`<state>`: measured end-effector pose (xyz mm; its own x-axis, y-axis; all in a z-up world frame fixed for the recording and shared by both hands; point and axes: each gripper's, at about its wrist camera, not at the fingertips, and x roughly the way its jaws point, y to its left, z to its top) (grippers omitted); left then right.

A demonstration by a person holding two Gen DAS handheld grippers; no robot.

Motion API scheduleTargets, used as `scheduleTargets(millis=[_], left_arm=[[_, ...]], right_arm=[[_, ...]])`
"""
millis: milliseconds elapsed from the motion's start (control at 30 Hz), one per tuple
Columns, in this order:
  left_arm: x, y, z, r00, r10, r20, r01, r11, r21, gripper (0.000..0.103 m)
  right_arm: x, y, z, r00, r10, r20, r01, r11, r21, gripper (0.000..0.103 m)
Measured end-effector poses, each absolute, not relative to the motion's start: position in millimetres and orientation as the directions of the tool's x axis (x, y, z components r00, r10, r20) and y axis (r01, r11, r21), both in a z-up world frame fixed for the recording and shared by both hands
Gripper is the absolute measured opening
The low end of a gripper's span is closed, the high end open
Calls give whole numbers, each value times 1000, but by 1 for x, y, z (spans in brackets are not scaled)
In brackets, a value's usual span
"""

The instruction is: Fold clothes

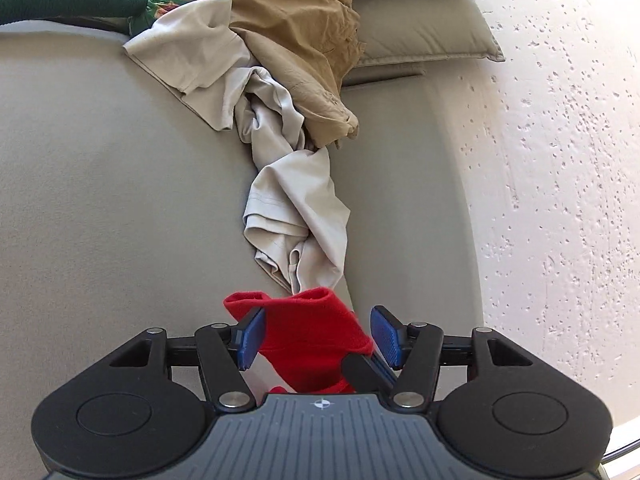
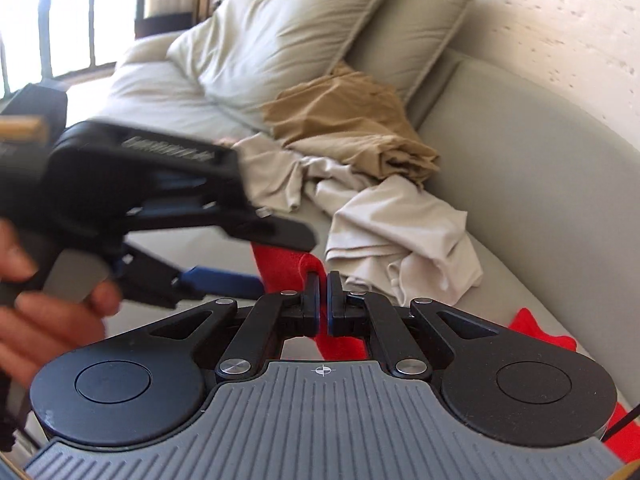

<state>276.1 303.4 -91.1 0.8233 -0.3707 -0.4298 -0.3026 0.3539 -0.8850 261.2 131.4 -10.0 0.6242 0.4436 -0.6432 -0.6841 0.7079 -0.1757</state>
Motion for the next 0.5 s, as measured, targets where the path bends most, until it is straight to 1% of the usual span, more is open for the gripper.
scheduleTargets(millis=[67,133,167,200,233,267,300,333,433,500], left_arm=[[278,301,-93,815,-389,-429,-311,330,-891,55],[279,299,-92,805,-403,-435,-304,350,-886,55],[280,296,-91,799,-405,-444,-303,367,-880,53],[280,295,-91,794,-403,-455,-308,380,-872,48],[279,294,-92,789,-400,-467,-313,392,-865,37],[279,295,-95,784,-398,-477,-323,394,-860,29],[278,296,-98,778,-400,-484,-332,392,-858,8],[277,297,-100,774,-401,-491,-336,398,-854,2],[275,298,-93,784,-365,-502,-311,469,-827,2],[274,299,-85,800,-327,-503,-283,534,-797,2]], right_arm=[[253,135,-15,636,418,-649,-685,692,-226,3],[246,140,-20,645,401,-650,-688,675,-267,2],[243,142,-22,649,396,-650,-691,665,-285,2],[239,145,-24,652,392,-649,-694,654,-302,2],[235,146,-26,653,392,-648,-697,646,-312,2],[231,147,-27,654,392,-646,-700,637,-322,3],[227,148,-28,654,394,-646,-704,629,-330,3],[225,149,-29,652,398,-646,-708,624,-330,3],[219,149,-30,646,394,-654,-717,608,-342,4],[217,146,-25,632,379,-676,-718,614,-327,9]])
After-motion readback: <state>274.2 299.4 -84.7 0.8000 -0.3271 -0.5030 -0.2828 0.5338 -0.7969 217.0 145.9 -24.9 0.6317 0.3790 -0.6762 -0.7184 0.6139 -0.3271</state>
